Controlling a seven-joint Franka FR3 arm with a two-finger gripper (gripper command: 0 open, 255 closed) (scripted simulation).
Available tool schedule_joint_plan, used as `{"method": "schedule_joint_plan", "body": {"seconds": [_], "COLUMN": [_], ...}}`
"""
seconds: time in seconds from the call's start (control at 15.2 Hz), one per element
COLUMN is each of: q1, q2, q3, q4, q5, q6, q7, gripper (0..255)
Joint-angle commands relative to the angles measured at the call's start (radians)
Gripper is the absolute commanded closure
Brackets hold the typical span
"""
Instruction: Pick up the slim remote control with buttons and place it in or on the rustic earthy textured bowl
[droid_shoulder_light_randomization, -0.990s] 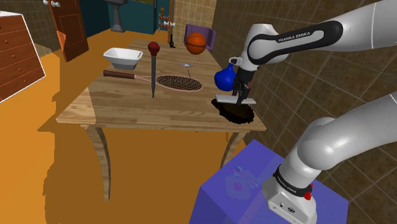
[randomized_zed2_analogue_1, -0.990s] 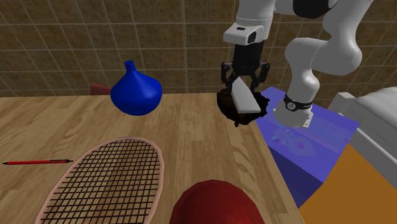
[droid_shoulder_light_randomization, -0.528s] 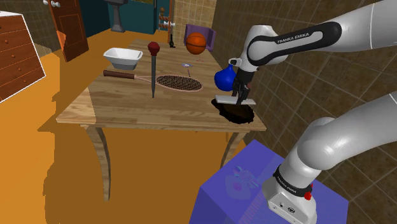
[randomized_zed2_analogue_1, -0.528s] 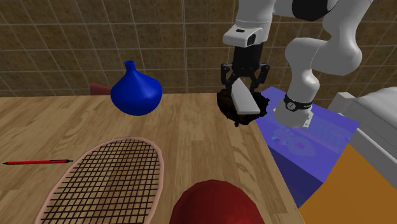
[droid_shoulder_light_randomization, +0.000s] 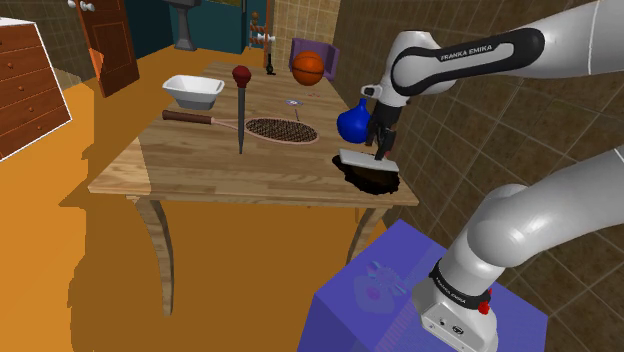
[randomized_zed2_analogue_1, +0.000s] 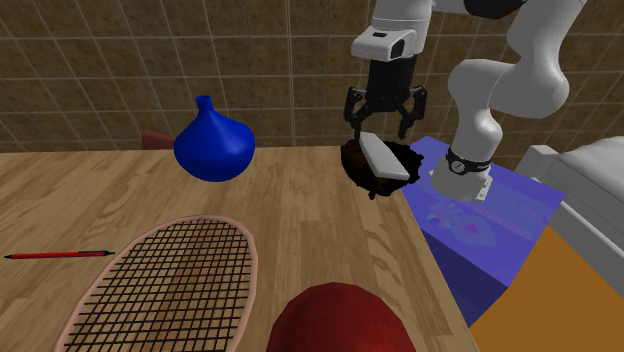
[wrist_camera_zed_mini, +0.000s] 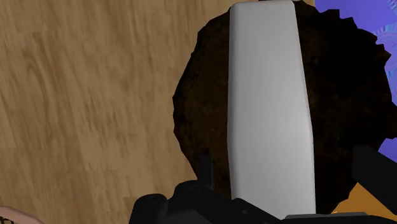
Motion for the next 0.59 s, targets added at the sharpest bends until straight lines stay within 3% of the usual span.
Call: {"method": "schedule_joint_plan", "body": {"seconds": [0.0, 0.53], "q1": [0.001, 0.002], "q2": [-0.014, -0.02], "q3": [0.005, 0.007], "q4": [0.046, 0.068], "q5": [0.003, 0.004], "q6": [-0.061, -0.09], "q7": [0.001, 0.001], "gripper": [0, 0]}}
